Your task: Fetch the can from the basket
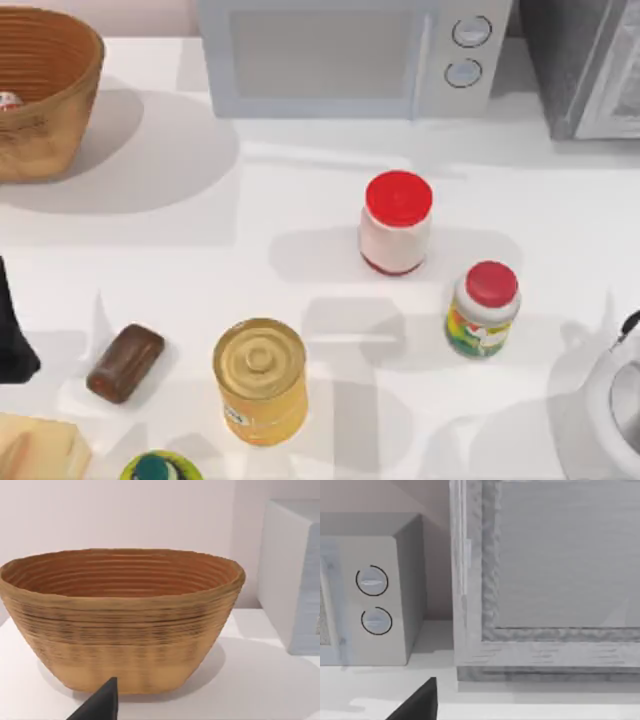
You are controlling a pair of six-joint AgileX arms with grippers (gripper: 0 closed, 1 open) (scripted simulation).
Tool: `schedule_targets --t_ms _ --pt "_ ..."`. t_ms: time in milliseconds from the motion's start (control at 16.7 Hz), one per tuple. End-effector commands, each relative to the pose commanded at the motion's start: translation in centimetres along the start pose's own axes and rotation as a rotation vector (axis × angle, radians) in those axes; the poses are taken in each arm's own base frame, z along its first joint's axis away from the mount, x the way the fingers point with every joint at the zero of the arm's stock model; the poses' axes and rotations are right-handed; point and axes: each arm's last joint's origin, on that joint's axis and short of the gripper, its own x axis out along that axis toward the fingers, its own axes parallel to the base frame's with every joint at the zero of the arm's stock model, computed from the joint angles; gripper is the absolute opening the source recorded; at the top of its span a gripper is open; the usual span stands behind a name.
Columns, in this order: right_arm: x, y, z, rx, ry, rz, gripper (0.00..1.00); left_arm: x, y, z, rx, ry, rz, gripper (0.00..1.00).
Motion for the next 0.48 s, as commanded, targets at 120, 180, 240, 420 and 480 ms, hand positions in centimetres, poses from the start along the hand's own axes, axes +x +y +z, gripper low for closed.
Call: schedule_targets --t_ms 120,180,240,420,480 --pt "0.0 0.0 0.0 0.0 0.0 0.0 1.0 0.0 0.0 0.0 0.0 0.0 0.0 1.0" --pt "0.0 0.0 0.0 0.0 0.0 0.0 1.0 0.0 0.0 0.1 0.0 0.006 0.002 1.0" --pt "0.0 0.0 0.0 0.0 0.0 0.0 1.0 0.0 0.0 0.4 0.001 0.018 0.005 1.0" --pt "0.0 0.0 0.0 0.0 0.0 0.0 1.0 0.3 0.2 2.5 0.007 0.086 0.018 1.0" --pt "0.0 0.0 0.0 0.0 0.0 0.0 1.0 0.5 0.2 3.5 0.009 0.116 0.022 1.0"
